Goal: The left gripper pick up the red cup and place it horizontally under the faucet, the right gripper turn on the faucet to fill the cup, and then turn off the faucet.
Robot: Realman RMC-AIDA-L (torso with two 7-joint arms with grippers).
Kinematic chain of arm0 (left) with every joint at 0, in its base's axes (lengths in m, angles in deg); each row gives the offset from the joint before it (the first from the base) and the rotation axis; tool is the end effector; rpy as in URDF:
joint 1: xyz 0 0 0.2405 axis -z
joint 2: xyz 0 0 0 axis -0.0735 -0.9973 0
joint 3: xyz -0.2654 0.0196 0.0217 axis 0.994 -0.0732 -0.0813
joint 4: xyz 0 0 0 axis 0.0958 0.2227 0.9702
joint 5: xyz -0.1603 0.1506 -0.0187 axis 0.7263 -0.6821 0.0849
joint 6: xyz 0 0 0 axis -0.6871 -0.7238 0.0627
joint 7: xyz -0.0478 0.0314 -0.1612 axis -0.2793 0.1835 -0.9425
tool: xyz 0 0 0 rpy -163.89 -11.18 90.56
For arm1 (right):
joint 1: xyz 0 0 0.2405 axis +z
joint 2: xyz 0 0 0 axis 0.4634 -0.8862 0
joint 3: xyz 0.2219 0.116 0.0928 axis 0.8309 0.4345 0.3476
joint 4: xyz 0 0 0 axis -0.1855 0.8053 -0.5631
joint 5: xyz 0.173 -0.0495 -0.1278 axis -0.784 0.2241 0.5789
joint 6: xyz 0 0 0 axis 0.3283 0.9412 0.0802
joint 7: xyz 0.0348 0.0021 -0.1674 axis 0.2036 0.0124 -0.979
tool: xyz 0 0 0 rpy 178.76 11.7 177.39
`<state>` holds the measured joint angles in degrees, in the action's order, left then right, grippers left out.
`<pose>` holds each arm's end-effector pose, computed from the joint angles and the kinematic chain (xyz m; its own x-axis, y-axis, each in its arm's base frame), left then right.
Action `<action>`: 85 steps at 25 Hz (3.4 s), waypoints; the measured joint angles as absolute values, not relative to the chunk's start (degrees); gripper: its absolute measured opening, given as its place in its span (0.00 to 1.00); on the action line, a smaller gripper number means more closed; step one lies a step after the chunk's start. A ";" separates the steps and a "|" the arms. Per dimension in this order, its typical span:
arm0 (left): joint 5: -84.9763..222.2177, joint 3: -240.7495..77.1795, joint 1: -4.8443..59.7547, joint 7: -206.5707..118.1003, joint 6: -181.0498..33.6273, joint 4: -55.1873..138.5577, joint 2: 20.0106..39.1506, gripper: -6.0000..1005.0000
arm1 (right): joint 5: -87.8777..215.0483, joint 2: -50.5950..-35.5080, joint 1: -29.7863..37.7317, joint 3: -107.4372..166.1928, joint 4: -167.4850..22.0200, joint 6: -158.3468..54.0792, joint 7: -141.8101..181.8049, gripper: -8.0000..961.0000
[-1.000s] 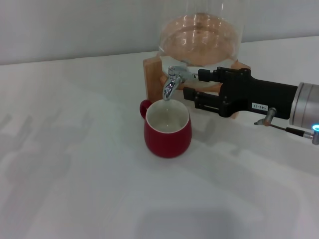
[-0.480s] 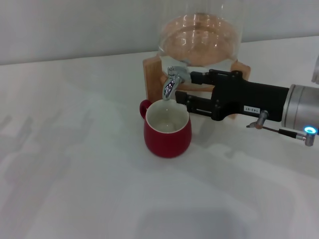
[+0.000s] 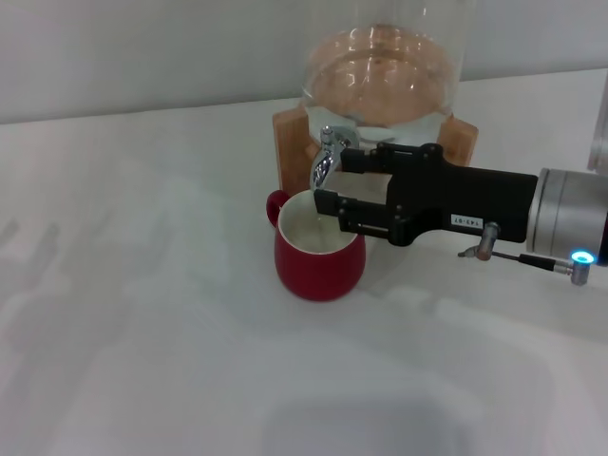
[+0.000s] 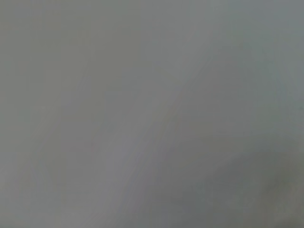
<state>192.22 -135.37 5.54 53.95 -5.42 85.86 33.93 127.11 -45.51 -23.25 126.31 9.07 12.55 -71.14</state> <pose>-0.3367 0.3536 0.0391 0.4373 0.2613 0.8605 0.8650 -0.3839 -0.3230 0.1875 0.3291 -0.0162 0.7777 -0.1632 -0.6071 -0.4443 -0.8260 -0.3470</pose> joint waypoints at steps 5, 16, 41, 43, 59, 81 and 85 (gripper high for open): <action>192.23 -135.37 5.34 53.97 -5.56 85.87 33.91 0.64 | 126.78 -45.47 -23.55 126.83 9.19 12.90 -71.15 0.66; 191.29 -135.28 4.84 52.24 -5.38 87.04 33.29 0.64 | 126.26 -45.62 -28.97 128.30 12.59 12.70 -71.15 0.66; 188.00 -133.09 4.44 48.76 -5.39 90.16 33.65 0.63 | 122.59 -45.58 -23.18 121.12 9.50 15.16 -73.20 0.66; 188.00 -133.09 4.38 48.76 -5.40 90.17 33.67 0.63 | 122.59 -45.57 -23.17 120.97 9.48 14.56 -73.22 0.66; 188.00 -133.09 4.40 48.79 -5.27 90.20 33.67 0.63 | 123.23 -45.56 -23.52 119.17 9.53 8.58 -74.05 0.66; 188.01 -133.09 4.38 48.81 -5.30 90.20 33.67 0.63 | 123.18 -45.56 -23.75 119.87 9.29 7.07 -74.13 0.66; 188.00 -133.09 4.24 48.81 -5.27 90.19 33.67 0.63 | 123.13 -45.52 -23.87 119.88 9.10 6.08 -74.13 0.66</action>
